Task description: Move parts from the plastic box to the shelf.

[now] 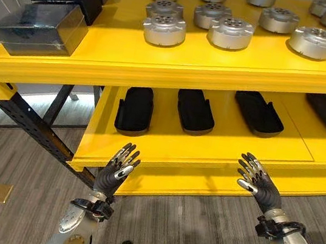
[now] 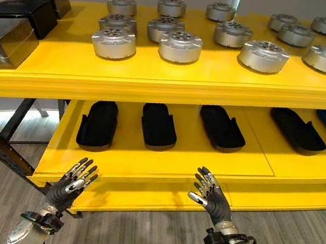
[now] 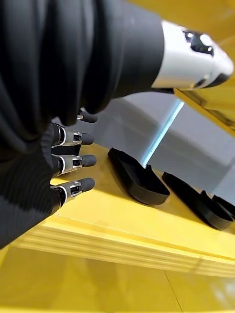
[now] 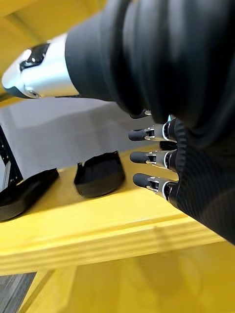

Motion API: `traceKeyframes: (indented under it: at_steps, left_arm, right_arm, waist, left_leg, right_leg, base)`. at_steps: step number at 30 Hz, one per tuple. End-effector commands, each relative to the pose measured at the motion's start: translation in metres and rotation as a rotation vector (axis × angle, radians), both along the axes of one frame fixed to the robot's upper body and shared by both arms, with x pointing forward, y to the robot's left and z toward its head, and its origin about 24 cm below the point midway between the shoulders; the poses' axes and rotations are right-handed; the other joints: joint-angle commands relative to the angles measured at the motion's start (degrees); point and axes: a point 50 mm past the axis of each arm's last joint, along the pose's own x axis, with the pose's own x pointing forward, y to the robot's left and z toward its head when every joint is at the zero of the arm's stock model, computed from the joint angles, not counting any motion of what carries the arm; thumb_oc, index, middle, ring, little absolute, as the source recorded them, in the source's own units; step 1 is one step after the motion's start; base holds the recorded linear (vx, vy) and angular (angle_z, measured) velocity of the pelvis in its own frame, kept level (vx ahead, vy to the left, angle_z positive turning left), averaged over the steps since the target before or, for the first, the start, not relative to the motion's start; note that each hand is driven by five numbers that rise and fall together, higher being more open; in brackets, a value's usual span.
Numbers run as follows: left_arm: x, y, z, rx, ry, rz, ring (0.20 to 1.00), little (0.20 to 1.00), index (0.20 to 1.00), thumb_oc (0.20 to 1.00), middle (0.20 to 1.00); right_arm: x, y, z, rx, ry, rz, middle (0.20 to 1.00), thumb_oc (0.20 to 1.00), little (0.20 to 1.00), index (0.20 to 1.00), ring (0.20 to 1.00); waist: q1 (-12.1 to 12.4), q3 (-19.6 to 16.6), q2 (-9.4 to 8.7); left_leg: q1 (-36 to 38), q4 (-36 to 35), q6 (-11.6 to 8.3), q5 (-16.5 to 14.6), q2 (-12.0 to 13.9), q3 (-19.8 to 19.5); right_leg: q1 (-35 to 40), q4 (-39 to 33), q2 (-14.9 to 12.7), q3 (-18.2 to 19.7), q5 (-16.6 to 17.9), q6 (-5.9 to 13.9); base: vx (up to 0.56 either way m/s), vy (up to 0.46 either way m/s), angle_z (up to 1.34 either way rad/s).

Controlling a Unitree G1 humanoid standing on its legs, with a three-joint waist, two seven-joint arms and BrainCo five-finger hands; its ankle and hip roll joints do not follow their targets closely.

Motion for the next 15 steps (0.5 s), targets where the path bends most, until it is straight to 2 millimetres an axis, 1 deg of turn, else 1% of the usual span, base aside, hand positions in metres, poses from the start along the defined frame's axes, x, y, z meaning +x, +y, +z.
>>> traceKeyframes:
  at_steps: [1, 3, 4, 6, 8, 9, 15]
  left_arm:
    - [0.006, 0.009, 0.011, 0.053, -0.065, 0.004, 1.000, 1.000, 1.000, 1.000, 1.000]
    - [0.009, 0.011, 0.011, 0.087, -0.067, 0.017, 1.000, 1.000, 1.000, 1.000, 1.000]
    - [0.013, 0.014, 0.010, 0.114, -0.068, 0.052, 1.000, 1.000, 1.000, 1.000, 1.000]
    - [0.014, 0.015, 0.011, 0.129, -0.073, 0.058, 1.000, 1.000, 1.000, 1.000, 1.000]
    - [0.017, 0.015, 0.010, 0.127, -0.068, 0.080, 1.000, 1.000, 1.000, 1.000, 1.000]
    - [0.017, 0.016, 0.013, 0.158, -0.083, 0.074, 1.000, 1.000, 1.000, 1.000, 1.000]
    - [0.017, 0.016, 0.011, 0.164, -0.075, 0.088, 1.000, 1.000, 1.000, 1.000, 1.000]
  right_arm:
    - [0.015, 0.006, 0.012, 0.046, -0.082, 0.007, 1.000, 1.000, 1.000, 1.000, 1.000]
    - [0.018, 0.011, 0.008, 0.051, -0.065, 0.008, 1.000, 1.000, 1.000, 1.000, 1.000]
    - [0.022, 0.019, 0.005, 0.066, -0.056, 0.009, 1.000, 1.000, 1.000, 1.000, 1.000]
    - [0.024, 0.020, 0.005, 0.066, -0.058, 0.011, 1.000, 1.000, 1.000, 1.000, 1.000]
    - [0.027, 0.027, 0.005, 0.080, -0.054, 0.026, 1.000, 1.000, 1.000, 1.000, 1.000]
    - [0.029, 0.030, 0.004, 0.075, -0.052, 0.035, 1.000, 1.000, 1.000, 1.000, 1.000]
    - [0.029, 0.036, 0.002, 0.094, -0.041, 0.049, 1.000, 1.000, 1.000, 1.000, 1.000]
  waist:
    - [0.7, -2.4, -1.56]
    - [0.7, -3.1, -1.97]
    - [0.9, -3.5, -2.56]
    - [1.0, -3.5, -2.70]
    - [1.2, -4.0, -3.25]
    - [1.6, -4.2, -3.58]
    - [1.7, -4.8, -4.43]
  left_leg:
    - [0.1, 0.9, 1.66, 2.3, -1.5, 0.3]
    - [0.8, -0.5, 2.15, 1.7, -2.6, 1.0]
    - [1.6, -1.3, 3.03, 0.6, -3.9, 1.6]
    - [1.5, -0.9, 3.34, 0.2, -4.3, 1.7]
    - [1.7, -0.7, 3.77, -0.5, -5.1, 2.2]
    - [2.2, -0.7, 4.24, -1.2, -5.7, 2.6]
    - [2.9, -0.3, 4.50, -1.9, -6.0, 3.0]
  right_leg:
    - [-4.0, 4.6, -3.9, 4.6, 1.7, 2.94]
    - [-4.1, 3.9, -5.1, 5.2, 3.0, 3.89]
    - [-4.6, 3.4, -6.5, 6.3, 4.7, 5.01]
    - [-4.7, 3.2, -6.9, 6.6, 5.0, 5.31]
    - [-4.7, 2.6, -7.7, 7.1, 5.9, 5.87]
    - [-4.6, 2.5, -8.4, 7.0, 6.4, 6.43]
    - [-3.6, 2.4, -9.0, 7.2, 6.4, 6.70]
  base:
    - [-0.01, 0.146, 0.12]
    - [-0.02, 0.203, -0.12]
    - [-0.04, 0.193, -0.20]
    - [-0.03, 0.102, -0.22]
    - [0.00, 0.072, -0.20]
    - [0.02, 0.062, -0.11]
    - [0.02, 0.012, -0.10]
